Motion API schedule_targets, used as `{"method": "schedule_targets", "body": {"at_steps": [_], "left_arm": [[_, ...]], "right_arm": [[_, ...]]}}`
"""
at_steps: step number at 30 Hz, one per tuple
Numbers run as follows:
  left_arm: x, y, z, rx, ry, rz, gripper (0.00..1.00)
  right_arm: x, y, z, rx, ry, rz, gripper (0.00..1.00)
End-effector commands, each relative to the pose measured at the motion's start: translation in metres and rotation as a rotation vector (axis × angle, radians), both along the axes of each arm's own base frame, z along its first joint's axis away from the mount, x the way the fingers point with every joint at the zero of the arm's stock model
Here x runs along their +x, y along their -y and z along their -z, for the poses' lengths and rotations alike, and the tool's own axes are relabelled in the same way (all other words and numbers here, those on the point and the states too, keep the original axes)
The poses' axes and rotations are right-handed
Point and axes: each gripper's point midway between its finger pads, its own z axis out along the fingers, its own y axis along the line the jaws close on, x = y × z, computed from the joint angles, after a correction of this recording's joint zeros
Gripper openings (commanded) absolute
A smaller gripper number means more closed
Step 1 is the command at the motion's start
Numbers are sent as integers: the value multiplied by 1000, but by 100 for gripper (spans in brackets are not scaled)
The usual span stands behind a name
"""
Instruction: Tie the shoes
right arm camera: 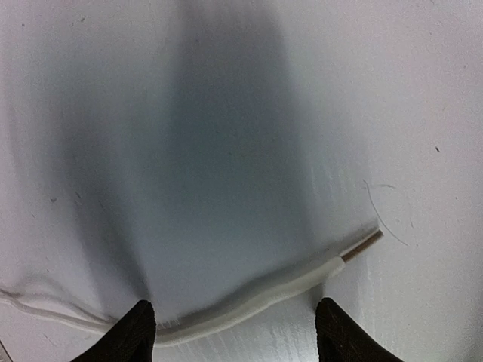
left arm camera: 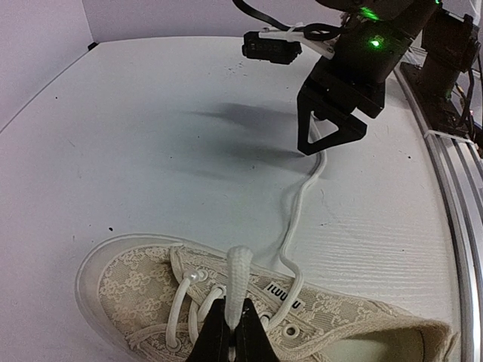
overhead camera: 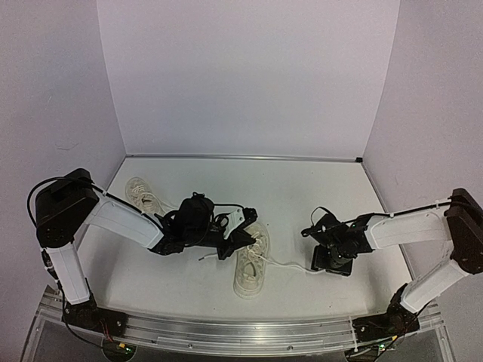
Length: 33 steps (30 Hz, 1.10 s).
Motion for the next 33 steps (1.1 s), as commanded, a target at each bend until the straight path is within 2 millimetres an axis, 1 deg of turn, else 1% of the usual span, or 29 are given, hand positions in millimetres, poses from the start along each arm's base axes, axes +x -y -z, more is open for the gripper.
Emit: {"method": "schedule_targets", "body": {"at_steps": [1,5,8,12,15,18,19,21,22,23,24,26,28,31,32,33], "left_arm": [[5,12,-21,-53,29,17,0],[4,11,-20,-51,28,17,0],[4,12,-21,-55,29,17,0],[4,11,-20,-53,26,16,0],[4,11,-20,-53,27,16,0],[4,12,-20,-54,28,18,0],[3,11,-20,-53,28,19,0],[2,11,-20,-56,32,23,0],[2,10,-19,-56,35,25,0],[1,10,-19,-54,38,29,0],[0,10,-18,-54,41,33,0],[0,10,-18,-53,46,38,0],[-1,9,-18,-55,55,38,0],[-4,8,-19,-64,84,43,0],[-5,8,-19,-62,98,46,0],[-7,9,-20,-61,110,50,0]], "right_arm": [[27,-7,-7,10,62,7,68],[37,-11,-12,21,78,-5,67],[40,-14,-11,28,72,-10,65],[40,-14,-3,13,56,-19,56],[36,-13,7,2,29,-18,49],[31,-12,17,10,6,-7,40],[30,-12,18,12,3,-6,35],[31,-12,17,13,10,-6,21],[34,-13,15,16,18,-9,11],[38,-15,10,23,30,-14,4],[42,-18,5,32,43,-18,0],[56,-26,-15,58,101,-39,0],[74,-37,-43,78,178,-84,0],[104,-57,-94,95,302,-175,0],[115,-66,-111,102,334,-212,0],[123,-76,-123,116,351,-247,0]]}}
